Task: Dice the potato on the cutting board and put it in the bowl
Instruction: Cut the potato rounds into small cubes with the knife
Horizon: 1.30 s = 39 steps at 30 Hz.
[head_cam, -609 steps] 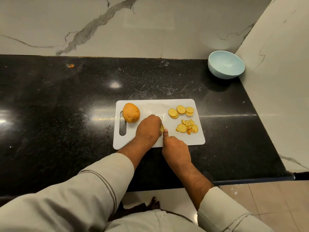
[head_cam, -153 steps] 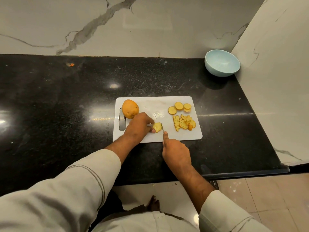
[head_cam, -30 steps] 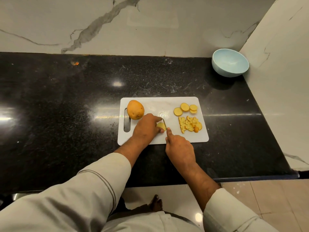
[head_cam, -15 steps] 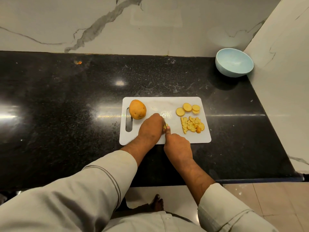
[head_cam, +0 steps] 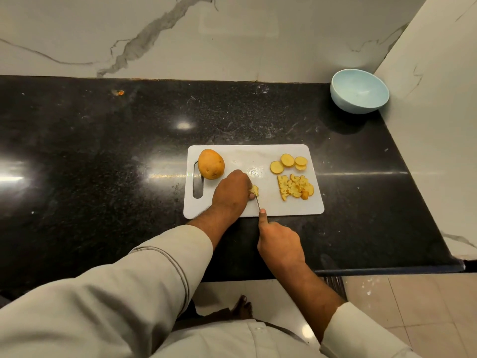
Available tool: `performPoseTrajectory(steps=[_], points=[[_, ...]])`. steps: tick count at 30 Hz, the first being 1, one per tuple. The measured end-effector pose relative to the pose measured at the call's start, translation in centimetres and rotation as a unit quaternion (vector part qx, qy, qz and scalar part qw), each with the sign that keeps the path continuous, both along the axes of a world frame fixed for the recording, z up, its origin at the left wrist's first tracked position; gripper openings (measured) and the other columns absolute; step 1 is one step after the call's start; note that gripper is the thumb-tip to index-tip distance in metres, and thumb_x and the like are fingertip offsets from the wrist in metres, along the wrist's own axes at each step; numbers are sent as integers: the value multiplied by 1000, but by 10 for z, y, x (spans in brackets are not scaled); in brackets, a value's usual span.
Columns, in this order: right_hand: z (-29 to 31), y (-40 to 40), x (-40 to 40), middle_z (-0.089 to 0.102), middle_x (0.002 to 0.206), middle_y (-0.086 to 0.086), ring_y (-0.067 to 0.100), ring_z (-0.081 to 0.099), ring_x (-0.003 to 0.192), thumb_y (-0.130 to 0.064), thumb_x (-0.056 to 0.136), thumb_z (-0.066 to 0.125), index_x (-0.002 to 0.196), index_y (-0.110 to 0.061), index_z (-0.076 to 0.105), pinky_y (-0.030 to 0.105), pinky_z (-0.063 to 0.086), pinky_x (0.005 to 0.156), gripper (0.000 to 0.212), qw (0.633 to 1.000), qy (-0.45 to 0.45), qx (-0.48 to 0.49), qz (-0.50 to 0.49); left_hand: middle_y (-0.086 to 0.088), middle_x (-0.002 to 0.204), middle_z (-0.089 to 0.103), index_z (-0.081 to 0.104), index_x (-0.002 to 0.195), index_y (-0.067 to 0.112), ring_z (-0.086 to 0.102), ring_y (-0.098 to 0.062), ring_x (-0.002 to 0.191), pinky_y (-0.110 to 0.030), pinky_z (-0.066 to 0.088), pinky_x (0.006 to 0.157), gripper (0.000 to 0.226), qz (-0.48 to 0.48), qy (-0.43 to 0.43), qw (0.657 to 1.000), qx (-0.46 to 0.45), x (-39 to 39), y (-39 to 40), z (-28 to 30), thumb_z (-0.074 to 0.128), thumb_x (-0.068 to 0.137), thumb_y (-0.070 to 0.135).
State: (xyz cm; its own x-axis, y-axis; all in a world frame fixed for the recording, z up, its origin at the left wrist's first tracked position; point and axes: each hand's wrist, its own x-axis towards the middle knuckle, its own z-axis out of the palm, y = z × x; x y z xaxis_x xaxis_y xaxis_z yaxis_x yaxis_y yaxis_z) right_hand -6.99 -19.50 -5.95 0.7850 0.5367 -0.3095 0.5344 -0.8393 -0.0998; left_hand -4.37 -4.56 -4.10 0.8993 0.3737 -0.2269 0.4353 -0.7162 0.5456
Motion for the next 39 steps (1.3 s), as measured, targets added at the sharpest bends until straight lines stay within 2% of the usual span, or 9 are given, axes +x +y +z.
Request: performPoseTrajectory(steps=[4,9,13,17,20,24,27,32,39], points=[[4,-10,1,57,91,0,14,54,71,-22,99,41,153,-23,12,31,49,61,62,1000,15,4,-22,-6,98,68,69,111,10,63,-21,93,-19,36,65,22,64,-30,996,-46,-9,0,-11,62,92,19],[8,-2,7,56,85,0,17,60,73,-26,100,37,153,-23,15,32,50,61,57,998,-35,46,-30,-4,103,69,68,116,12,57,-11,82,-22,36,70,28,79,-29,995,-57,-10,1,-14,64,90,21],[7,16,19,60,92,4,22,61,79,-24,100,35,153,-21,14,35,44,60,58,998,-32,46,-28,-7,103,71,68,117,11,61,-14,82,-24,45,73,32,57,-10,996,-63,-9,6,-12,69,86,18],[3,27,23,59,91,5,25,61,79,-22,99,36,153,-18,16,34,37,57,58,999,-28,39,-13,-1,82,71,73,106,10,51,3,52,-7,37,55,20,61,-7,997,-56,-8,6,-9,66,87,14],[0,32,26,59,89,5,24,62,78,-19,97,38,153,-17,15,33,36,55,60,999,-30,39,-11,-3,74,64,74,91,8,59,-12,65,-22,46,63,12,53,11,998,-33,-7,3,-2,65,87,12],[-1,36,29,59,93,7,27,62,81,-13,94,38,153,-16,13,34,34,57,64,999,-30,38,-10,-6,74,52,60,71,11,56,-25,69,-29,40,60,17,28,35,999,28,-4,-2,5,60,88,12],[-2,41,29,62,97,7,28,63,83,-11,95,37,153,-12,14,35,36,58,62,999,-36,38,-4,-8,75,50,63,77,8,59,-30,76,-34,44,62,16,-4,37,997,64,0,-2,7,56,90,12],[-1,43,25,63,96,8,27,64,82,-10,96,39,152,-8,16,33,36,57,60,999,-20,41,-1,-12,87,61,70,87,8,60,-28,78,-32,45,62,13,-19,26,994,100,2,-1,6,59,89,13],[-2,18,1,63,95,8,24,62,79,-15,95,40,153,-11,15,33,36,57,63,999,-31,32,3,-11,89,65,70,88,9,62,-27,81,-34,50,67,8,-5,28,997,65,1,1,3,64,85,14]])
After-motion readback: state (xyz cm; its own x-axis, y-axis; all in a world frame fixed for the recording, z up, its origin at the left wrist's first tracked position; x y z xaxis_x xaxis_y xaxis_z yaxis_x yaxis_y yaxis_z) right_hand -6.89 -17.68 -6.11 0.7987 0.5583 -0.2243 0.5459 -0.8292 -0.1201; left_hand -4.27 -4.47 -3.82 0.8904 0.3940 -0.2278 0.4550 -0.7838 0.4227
